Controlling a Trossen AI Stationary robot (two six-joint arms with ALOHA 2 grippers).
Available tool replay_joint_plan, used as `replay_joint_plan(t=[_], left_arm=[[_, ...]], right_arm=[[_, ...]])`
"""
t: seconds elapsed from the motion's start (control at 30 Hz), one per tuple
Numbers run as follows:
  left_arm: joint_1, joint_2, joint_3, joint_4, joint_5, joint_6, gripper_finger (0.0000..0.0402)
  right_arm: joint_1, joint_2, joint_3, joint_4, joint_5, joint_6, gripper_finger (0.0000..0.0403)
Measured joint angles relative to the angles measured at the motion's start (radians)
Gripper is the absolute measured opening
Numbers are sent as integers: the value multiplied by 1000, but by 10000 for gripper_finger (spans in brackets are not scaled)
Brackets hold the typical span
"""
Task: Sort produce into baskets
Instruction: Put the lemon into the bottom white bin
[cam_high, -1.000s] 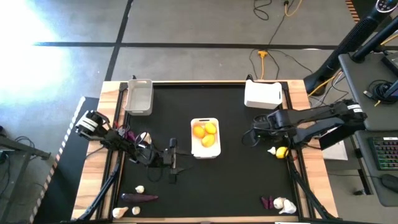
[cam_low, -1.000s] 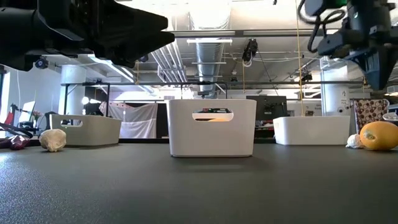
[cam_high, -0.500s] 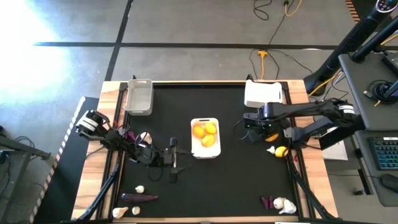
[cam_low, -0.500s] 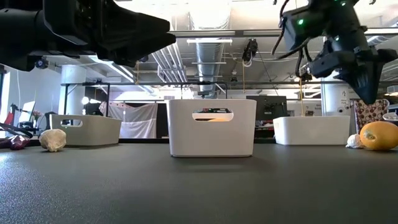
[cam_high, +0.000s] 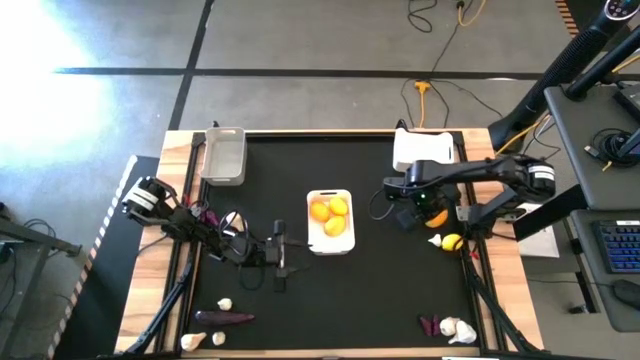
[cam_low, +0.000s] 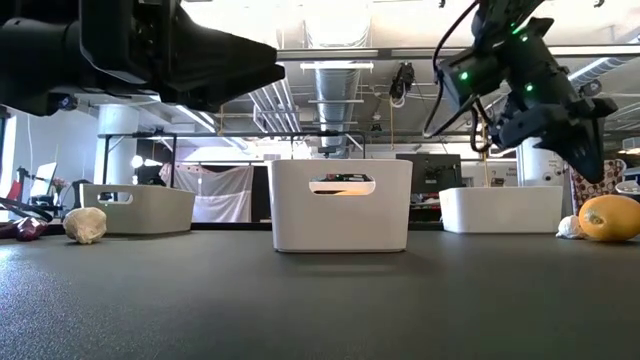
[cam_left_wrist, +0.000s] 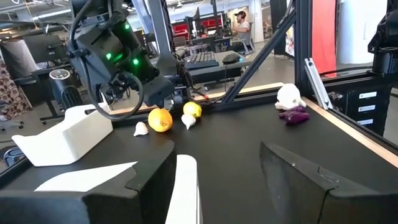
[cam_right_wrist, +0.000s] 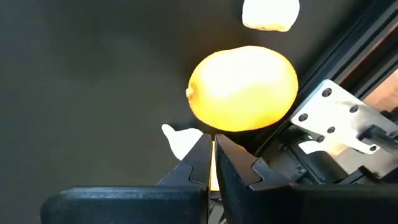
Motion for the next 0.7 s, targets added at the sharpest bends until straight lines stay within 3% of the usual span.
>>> replay_joint_plan(t=[0.37,0.57,0.7], left_arm=[[0,0,0,-1,0,0,212],[0,0,0,0,0,-1,212],[0,0,0,0,0,-1,212]], right_arm=[[-16,25,0,-18,-16,48,13],[-16,25,0,-24,-134,54,13],[30,25,22,-21,-132,91,9]])
